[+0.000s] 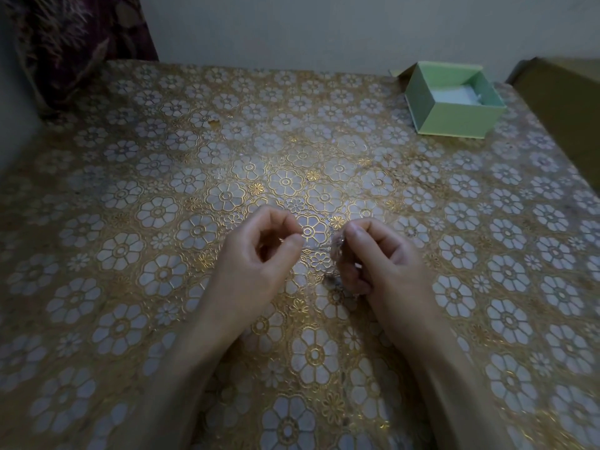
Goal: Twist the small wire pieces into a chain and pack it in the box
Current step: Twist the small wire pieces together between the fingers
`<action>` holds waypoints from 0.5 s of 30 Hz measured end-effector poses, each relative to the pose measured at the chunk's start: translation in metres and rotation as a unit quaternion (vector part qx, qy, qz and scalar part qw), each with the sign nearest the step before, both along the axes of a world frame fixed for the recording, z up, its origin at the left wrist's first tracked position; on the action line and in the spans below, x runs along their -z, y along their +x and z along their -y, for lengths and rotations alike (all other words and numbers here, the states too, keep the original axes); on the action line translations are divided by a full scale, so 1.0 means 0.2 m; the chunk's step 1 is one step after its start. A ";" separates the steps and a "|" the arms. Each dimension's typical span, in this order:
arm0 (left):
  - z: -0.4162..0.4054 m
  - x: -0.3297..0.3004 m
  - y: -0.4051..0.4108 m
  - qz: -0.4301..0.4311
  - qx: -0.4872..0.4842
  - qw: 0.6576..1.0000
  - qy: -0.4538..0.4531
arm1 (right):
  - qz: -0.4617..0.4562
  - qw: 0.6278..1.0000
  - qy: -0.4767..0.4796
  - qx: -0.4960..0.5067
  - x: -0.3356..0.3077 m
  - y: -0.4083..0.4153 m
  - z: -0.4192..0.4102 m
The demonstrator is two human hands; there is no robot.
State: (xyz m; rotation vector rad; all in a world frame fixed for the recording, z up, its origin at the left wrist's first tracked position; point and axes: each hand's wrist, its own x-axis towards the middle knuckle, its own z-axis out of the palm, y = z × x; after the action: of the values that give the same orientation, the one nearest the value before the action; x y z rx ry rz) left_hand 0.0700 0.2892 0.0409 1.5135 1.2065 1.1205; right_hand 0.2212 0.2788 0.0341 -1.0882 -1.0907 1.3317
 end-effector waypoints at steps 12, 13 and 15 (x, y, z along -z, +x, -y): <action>-0.01 0.02 0.02 -0.046 0.030 0.998 0.017 | 0.013 1.000 0.012 -0.003 -0.02 -0.01 0.01; -0.01 0.02 0.02 -0.044 0.030 0.998 0.013 | 0.014 1.000 0.012 -0.003 -0.02 -0.01 0.01; 0.00 0.02 0.02 -0.033 0.032 0.999 0.006 | 0.012 1.000 0.004 -0.002 -0.02 -0.01 0.01</action>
State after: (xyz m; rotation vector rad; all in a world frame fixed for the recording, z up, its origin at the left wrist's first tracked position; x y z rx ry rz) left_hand 0.0733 0.2892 0.0363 1.5980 1.1906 1.0441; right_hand 0.2185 0.2771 0.0386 -1.0995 -1.1149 1.3193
